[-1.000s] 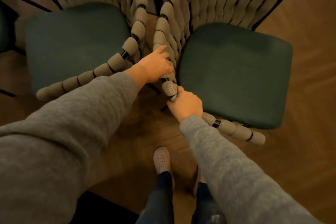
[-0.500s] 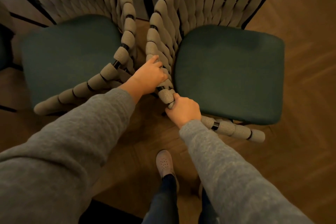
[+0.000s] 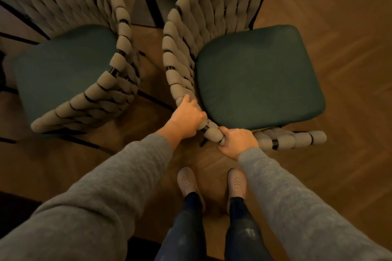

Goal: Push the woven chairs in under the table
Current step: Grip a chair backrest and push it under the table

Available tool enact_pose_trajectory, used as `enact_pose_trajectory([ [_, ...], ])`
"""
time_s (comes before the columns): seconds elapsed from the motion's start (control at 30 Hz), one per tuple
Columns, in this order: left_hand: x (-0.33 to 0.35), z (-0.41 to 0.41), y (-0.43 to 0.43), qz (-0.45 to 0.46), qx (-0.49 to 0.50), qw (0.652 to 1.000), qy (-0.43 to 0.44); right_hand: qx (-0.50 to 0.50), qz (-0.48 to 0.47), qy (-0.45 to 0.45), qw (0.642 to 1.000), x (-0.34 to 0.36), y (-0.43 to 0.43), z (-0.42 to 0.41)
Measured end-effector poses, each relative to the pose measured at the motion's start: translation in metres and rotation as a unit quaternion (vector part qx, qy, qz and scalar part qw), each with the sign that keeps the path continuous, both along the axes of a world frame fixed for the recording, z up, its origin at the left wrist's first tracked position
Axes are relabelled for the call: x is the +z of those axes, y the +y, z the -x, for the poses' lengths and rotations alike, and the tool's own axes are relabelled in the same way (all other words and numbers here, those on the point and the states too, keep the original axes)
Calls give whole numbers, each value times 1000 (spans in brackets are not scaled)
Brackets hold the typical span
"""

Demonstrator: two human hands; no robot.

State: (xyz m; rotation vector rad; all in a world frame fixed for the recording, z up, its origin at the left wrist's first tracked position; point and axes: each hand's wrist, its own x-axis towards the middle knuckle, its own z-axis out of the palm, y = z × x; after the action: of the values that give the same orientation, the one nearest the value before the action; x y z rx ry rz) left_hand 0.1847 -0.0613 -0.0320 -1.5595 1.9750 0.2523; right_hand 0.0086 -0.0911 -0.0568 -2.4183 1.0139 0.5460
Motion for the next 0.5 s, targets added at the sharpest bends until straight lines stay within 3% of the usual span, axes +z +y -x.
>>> enact_pose_trajectory([
  [0.33, 3, 88, 33, -15, -23, 994, 107, 28, -2, 53, 998, 10, 14, 109],
  [0.5, -2, 62, 30, -46, -66, 981, 178, -18, -34, 78, 996, 18, 22, 103],
])
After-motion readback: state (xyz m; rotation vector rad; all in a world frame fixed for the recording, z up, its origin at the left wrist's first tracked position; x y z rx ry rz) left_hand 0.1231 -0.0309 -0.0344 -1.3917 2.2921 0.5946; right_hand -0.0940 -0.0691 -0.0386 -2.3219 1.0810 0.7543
